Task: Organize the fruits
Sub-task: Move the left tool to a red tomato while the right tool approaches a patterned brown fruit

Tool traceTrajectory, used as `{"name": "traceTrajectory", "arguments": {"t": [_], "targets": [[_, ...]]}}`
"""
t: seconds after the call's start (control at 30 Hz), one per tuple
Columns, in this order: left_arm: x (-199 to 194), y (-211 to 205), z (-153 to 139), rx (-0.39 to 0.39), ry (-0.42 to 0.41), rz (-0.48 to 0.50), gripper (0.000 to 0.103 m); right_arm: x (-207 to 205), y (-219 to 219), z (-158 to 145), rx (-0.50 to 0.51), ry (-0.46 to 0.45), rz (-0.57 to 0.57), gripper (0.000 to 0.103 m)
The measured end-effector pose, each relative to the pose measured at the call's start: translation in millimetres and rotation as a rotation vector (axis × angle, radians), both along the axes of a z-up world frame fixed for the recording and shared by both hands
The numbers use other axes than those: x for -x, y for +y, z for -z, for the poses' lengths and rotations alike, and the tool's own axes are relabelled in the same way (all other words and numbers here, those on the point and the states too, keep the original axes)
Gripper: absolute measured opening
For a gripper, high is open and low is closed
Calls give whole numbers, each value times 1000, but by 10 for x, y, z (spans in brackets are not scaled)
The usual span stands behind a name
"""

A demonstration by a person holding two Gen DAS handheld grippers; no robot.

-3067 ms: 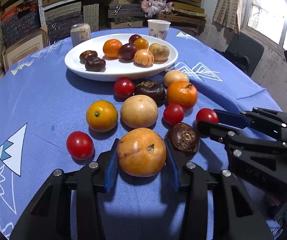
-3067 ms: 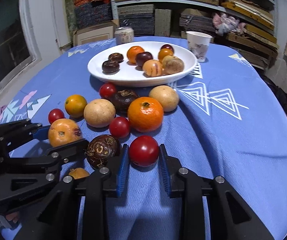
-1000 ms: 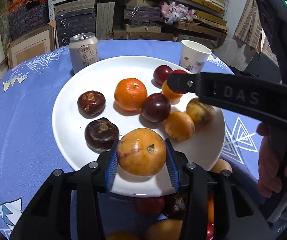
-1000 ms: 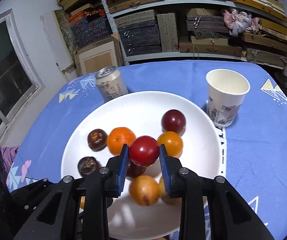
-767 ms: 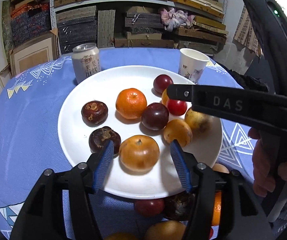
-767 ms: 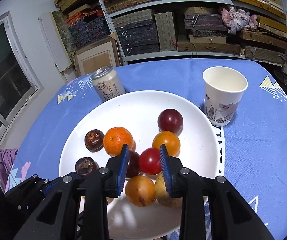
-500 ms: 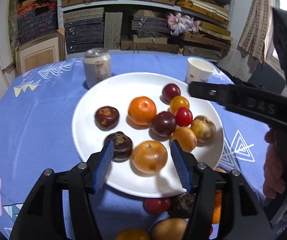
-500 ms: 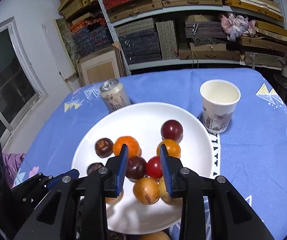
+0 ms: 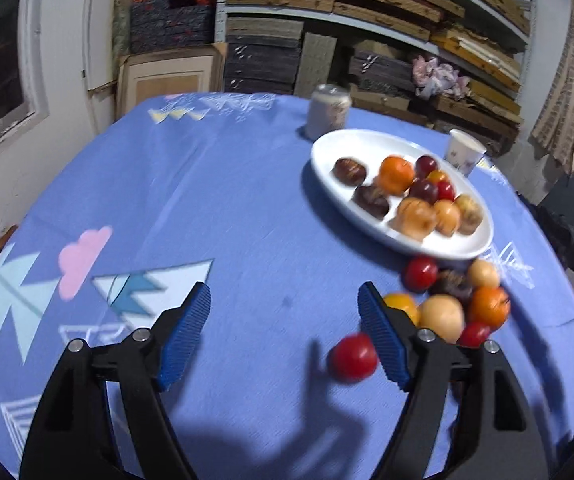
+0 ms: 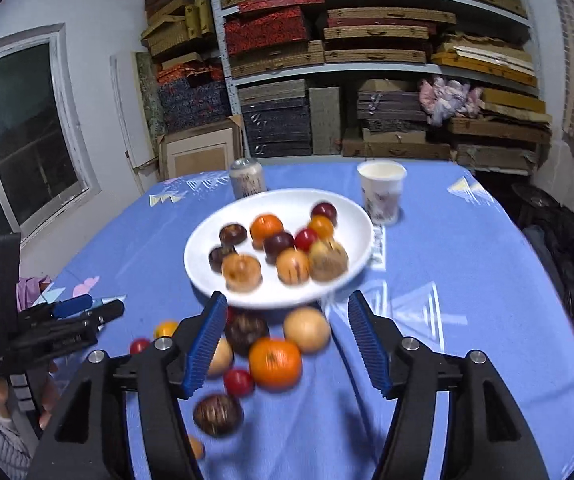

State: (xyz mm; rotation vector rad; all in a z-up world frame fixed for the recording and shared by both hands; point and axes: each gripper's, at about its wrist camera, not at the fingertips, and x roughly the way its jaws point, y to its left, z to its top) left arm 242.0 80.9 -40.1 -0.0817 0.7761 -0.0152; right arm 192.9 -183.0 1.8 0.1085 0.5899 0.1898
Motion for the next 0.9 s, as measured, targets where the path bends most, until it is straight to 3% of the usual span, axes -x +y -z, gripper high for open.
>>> {"name": "traceTrajectory", "arguments": {"t": [0.17, 0.27, 0.37, 0.6, 0.73, 0.9], "targets": [[129, -138, 87, -90, -28, 17, 74, 181, -40, 322, -25, 70, -3, 67], [148, -216, 117, -131, -29, 23, 77, 203, 67, 346, 37, 60, -18, 70], [142, -248, 139, -145, -15, 33, 78, 197, 107, 347, 56, 61, -16, 77], [182, -315, 149, -162, -13, 56, 86, 144, 51, 391, 40, 106, 15, 79], [187, -361, 205, -165, 10, 80, 86, 155, 14, 383, 26, 91, 37, 89], [176, -415, 264, -171, 16, 103, 86, 130, 1, 407, 21, 106, 46, 90]]}}
